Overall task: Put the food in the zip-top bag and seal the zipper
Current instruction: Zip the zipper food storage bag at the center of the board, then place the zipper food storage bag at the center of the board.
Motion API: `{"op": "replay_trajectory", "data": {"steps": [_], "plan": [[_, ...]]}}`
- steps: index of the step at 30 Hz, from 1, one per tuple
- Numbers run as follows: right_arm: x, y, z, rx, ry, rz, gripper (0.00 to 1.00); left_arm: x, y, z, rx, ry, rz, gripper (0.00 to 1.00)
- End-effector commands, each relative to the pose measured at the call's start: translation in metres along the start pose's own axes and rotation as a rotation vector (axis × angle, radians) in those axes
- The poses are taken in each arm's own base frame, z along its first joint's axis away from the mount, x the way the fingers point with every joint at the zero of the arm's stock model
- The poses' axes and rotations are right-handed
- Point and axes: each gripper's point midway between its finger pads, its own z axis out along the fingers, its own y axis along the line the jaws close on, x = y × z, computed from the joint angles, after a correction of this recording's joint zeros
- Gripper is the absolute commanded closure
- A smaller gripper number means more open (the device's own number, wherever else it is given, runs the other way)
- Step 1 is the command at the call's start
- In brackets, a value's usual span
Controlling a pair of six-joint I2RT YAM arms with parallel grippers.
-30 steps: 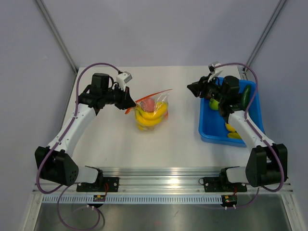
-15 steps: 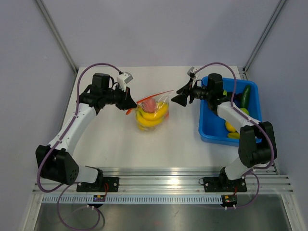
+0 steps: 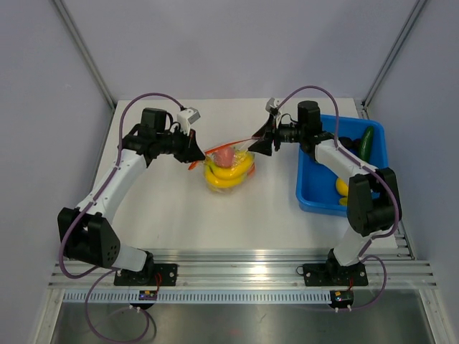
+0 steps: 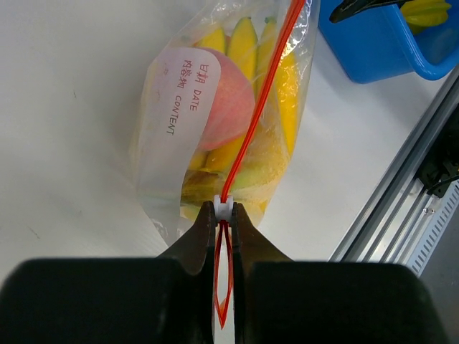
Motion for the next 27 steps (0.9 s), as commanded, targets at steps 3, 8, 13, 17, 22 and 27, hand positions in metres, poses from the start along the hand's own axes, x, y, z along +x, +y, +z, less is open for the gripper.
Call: {"op": "replay_trajectory", "data": {"steps": [3, 8, 13, 17, 22, 27], "plan": [[-0.019, 0.009, 0.008, -0.074, -0.027, -0.059, 0.47, -0.027, -0.007, -0.006, 0.026, -0.067, 0.064, 1.00], [-0.017, 0.007, 0.008, -0.069, -0.024, -0.036, 1.00, -0.029, -0.008, -0.007, 0.030, -0.070, 0.068, 1.00], [-0.024, -0.009, 0.001, 0.099, -0.055, -0.036, 1.00, -0.030, -0.009, -0.008, 0.028, -0.069, 0.067, 1.00], [-0.036, -0.027, -0.023, 0.318, -0.177, -0.039, 1.00, -0.026, -0.008, -0.009, 0.021, -0.063, 0.064, 1.00], [-0.088, -0.036, -0.058, 0.493, -0.414, 0.018, 1.00, -0.021, -0.005, -0.007, 0.005, -0.052, 0.056, 1.00], [-0.095, -0.062, -0.083, 0.687, -0.430, 0.018, 1.00, -0.019, -0.005, -0.010, -0.006, -0.050, 0.064, 1.00]]}}
